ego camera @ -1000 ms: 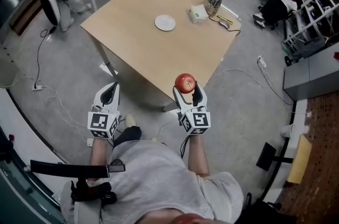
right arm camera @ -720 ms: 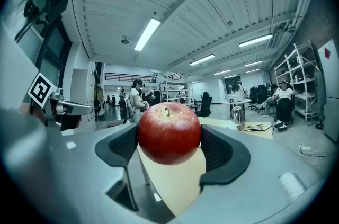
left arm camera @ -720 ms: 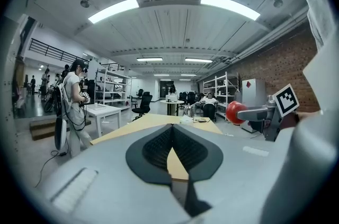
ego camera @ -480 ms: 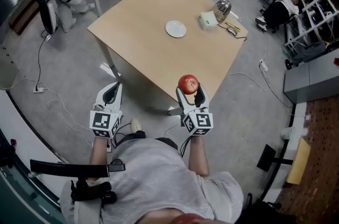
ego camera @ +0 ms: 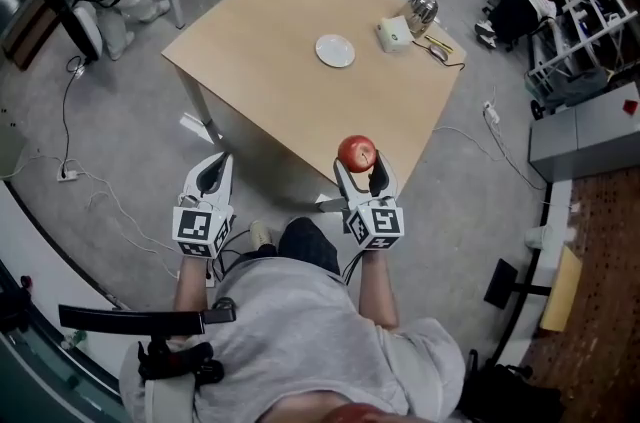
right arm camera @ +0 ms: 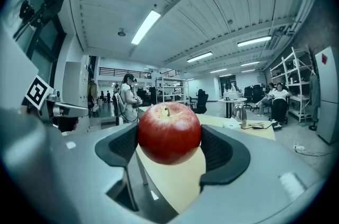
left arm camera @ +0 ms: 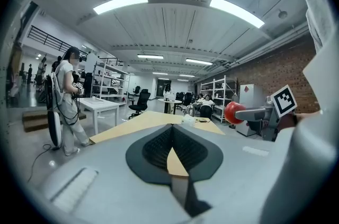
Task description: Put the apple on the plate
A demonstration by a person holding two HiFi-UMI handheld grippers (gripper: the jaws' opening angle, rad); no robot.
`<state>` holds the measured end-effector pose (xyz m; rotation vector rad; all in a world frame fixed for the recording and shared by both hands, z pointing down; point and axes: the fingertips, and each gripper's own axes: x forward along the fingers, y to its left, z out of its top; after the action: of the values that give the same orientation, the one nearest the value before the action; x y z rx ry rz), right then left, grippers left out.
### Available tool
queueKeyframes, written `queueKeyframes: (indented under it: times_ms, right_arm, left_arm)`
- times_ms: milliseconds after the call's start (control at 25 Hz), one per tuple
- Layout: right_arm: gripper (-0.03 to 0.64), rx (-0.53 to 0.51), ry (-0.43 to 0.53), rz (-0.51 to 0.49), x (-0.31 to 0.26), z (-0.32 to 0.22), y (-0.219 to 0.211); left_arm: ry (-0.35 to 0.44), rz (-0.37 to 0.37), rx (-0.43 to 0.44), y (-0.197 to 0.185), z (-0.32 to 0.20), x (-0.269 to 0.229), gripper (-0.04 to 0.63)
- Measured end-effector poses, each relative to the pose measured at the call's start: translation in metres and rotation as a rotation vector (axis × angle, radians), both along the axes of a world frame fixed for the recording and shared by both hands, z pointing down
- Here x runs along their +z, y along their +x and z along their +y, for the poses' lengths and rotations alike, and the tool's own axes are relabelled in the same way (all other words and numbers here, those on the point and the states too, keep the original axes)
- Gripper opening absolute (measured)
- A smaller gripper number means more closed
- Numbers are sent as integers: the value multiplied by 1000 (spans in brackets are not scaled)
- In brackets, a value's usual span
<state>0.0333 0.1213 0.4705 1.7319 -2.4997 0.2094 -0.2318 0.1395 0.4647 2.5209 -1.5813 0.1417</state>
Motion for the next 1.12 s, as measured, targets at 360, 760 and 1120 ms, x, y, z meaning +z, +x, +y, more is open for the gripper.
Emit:
queueKeyframes:
  times_ms: [360,760,1120]
  right_arm:
    - [374,20,1,-1,3,-24,-1]
    - [374,42,2,-8,9,-70,11]
    - [374,56,-12,-16,19,-124,28]
  left_arm:
    - [-1,7,16,-2,-24,4,20]
    - [-7,-8,34,10,-66,6,20]
    - [-40,-23,55,29,-125,13,19]
